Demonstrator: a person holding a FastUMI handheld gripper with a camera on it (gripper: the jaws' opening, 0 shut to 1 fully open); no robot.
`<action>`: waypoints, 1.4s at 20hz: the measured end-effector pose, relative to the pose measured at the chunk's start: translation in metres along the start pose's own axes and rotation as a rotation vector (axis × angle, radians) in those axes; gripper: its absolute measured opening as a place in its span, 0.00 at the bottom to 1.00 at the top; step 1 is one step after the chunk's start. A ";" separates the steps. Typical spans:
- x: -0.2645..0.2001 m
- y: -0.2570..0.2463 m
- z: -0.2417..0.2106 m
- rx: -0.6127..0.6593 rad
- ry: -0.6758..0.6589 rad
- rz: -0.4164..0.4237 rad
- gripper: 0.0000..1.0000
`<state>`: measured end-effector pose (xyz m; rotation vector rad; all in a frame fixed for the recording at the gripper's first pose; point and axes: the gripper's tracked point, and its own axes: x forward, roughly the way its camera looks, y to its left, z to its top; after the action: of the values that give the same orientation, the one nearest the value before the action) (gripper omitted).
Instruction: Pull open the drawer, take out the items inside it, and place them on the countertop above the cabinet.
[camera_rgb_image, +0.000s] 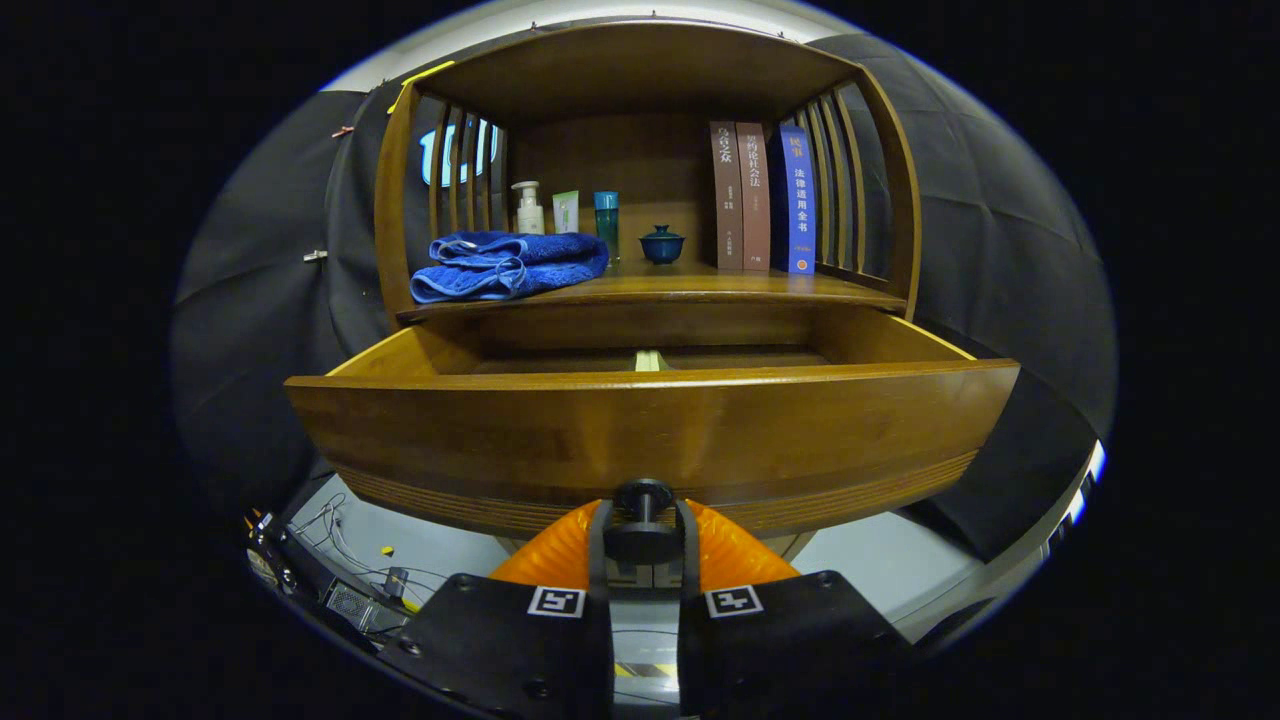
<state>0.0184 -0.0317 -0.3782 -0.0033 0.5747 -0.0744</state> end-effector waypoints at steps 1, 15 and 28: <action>-0.005 0.000 -0.005 -0.002 0.011 -0.001 0.29; -0.034 0.002 -0.026 0.003 0.068 0.005 0.43; 0.005 -0.003 0.118 0.029 0.121 0.022 1.00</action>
<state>0.0864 -0.0372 -0.2820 0.0361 0.6942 -0.0618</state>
